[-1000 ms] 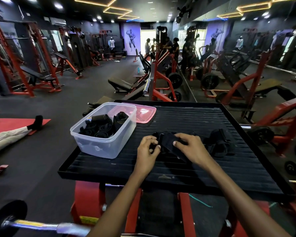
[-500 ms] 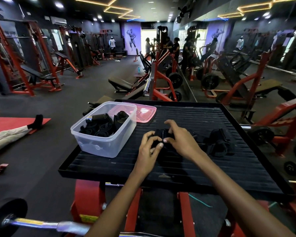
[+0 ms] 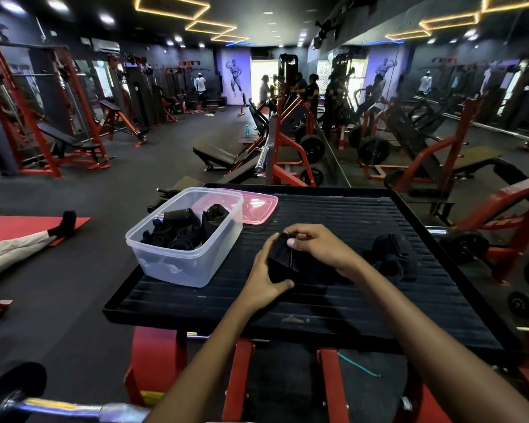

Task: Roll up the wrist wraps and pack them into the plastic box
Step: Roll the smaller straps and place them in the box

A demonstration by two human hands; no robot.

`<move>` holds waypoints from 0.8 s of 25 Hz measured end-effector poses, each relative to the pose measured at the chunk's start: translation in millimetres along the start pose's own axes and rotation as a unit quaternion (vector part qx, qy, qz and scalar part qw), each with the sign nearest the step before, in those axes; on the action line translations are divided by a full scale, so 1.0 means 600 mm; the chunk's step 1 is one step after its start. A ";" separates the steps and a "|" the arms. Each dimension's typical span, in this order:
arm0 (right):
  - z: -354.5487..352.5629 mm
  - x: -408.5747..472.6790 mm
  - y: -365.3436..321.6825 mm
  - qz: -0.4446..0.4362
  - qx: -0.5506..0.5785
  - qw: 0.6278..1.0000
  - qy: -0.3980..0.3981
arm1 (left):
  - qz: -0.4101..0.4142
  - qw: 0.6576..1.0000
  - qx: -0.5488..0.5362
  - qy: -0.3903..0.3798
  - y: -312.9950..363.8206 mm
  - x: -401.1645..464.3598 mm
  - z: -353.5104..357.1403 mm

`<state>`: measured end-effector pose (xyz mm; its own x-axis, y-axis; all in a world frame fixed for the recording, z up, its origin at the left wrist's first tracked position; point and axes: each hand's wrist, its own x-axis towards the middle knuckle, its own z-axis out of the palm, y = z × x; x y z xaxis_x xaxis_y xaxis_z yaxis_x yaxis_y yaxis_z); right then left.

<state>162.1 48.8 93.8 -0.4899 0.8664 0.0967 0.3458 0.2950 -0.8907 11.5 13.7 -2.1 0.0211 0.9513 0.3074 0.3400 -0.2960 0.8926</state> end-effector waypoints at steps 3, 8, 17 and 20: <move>-0.029 0.008 -0.032 0.033 0.149 0.988 -0.007 | -0.018 1.000 -0.004 -0.023 0.017 0.030 -0.012; -0.060 0.043 -0.049 0.077 0.194 0.978 0.020 | -0.044 0.998 -0.040 -0.020 0.062 0.060 -0.017; -0.077 0.086 -0.085 -0.036 0.350 0.927 0.133 | -0.220 0.937 -0.238 0.132 0.043 0.078 -0.023; -0.078 0.075 -0.076 -0.053 0.371 0.912 0.168 | -0.227 0.910 -0.288 0.191 -0.004 0.090 -0.027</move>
<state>161.8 93.3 159.4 -0.1732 0.9600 0.2198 -0.3871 0.1389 -0.9115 -3.3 64.7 17.9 -0.3652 0.9200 -0.1422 -0.3202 0.0192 0.9472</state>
